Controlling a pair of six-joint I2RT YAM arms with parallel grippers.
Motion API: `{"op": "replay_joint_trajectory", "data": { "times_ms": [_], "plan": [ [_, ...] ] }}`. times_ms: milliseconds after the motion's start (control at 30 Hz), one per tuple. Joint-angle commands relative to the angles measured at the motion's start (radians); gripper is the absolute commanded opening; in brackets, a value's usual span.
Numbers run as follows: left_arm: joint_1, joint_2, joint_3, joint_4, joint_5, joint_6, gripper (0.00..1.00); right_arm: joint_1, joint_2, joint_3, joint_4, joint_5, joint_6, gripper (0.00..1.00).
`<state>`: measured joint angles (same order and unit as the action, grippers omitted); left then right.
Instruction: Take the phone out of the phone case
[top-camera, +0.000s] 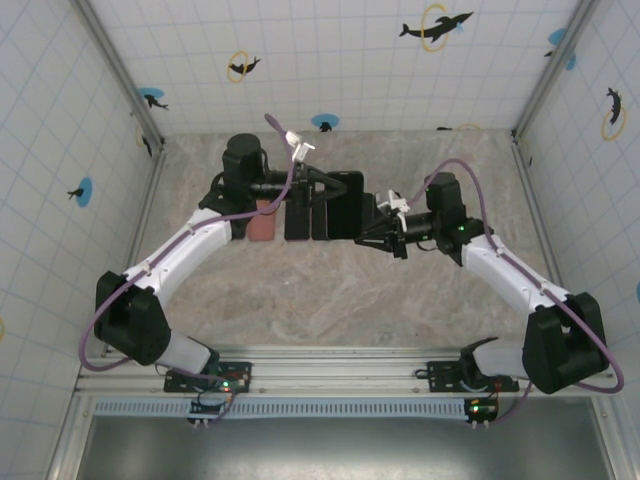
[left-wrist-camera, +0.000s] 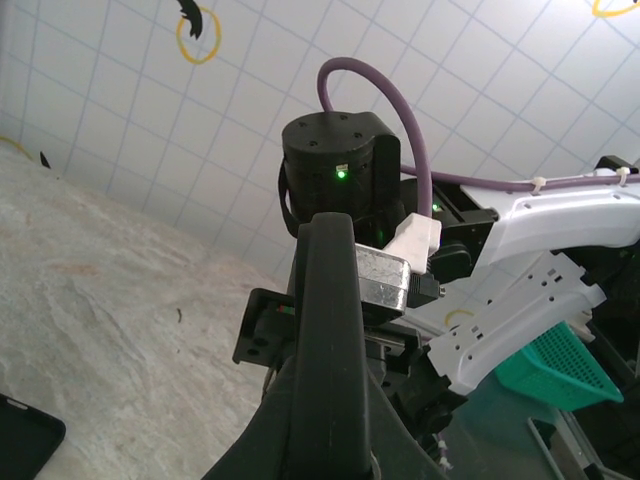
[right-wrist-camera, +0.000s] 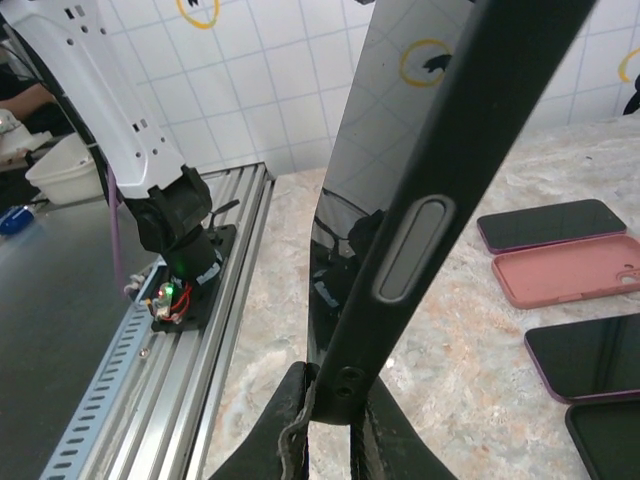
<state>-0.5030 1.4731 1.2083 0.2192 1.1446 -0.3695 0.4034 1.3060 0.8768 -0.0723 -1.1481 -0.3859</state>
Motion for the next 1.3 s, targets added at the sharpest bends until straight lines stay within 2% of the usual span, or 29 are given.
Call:
{"op": "replay_joint_trajectory", "data": {
  "times_ms": [0, 233, 433, 633, 800, 967, 1100, 1267],
  "plan": [
    [0.006, -0.03, -0.005, 0.048, 0.034, -0.053, 0.0, 0.016, 0.012, 0.064, -0.085, 0.104, -0.132, 0.1],
    [0.006, -0.034, -0.019, 0.048, 0.038, -0.067, 0.0, 0.033, 0.012, 0.108, -0.192, 0.286, -0.237, 0.09],
    [0.002, -0.03, -0.019, 0.061, 0.046, -0.089, 0.0, 0.037, -0.006, 0.112, -0.173, 0.338, -0.252, 0.08],
    [-0.007, -0.018, -0.018, 0.071, 0.045, -0.096, 0.0, 0.034, -0.046, 0.071, -0.063, 0.309, -0.177, 0.08],
    [-0.009, -0.014, -0.011, 0.072, 0.027, -0.094, 0.0, 0.02, -0.067, 0.048, -0.017, 0.202, -0.123, 0.11],
    [-0.007, -0.018, 0.015, 0.024, -0.016, -0.025, 0.0, 0.012, -0.074, 0.052, -0.135, 0.219, -0.17, 0.19],
    [-0.008, -0.028, 0.04, -0.04, -0.041, 0.068, 0.0, 0.013, -0.082, 0.053, -0.246, 0.176, -0.213, 0.29],
    [-0.008, -0.016, 0.072, -0.091, -0.039, 0.137, 0.0, 0.018, -0.061, 0.076, -0.3, 0.102, -0.247, 0.33]
  ]
}}
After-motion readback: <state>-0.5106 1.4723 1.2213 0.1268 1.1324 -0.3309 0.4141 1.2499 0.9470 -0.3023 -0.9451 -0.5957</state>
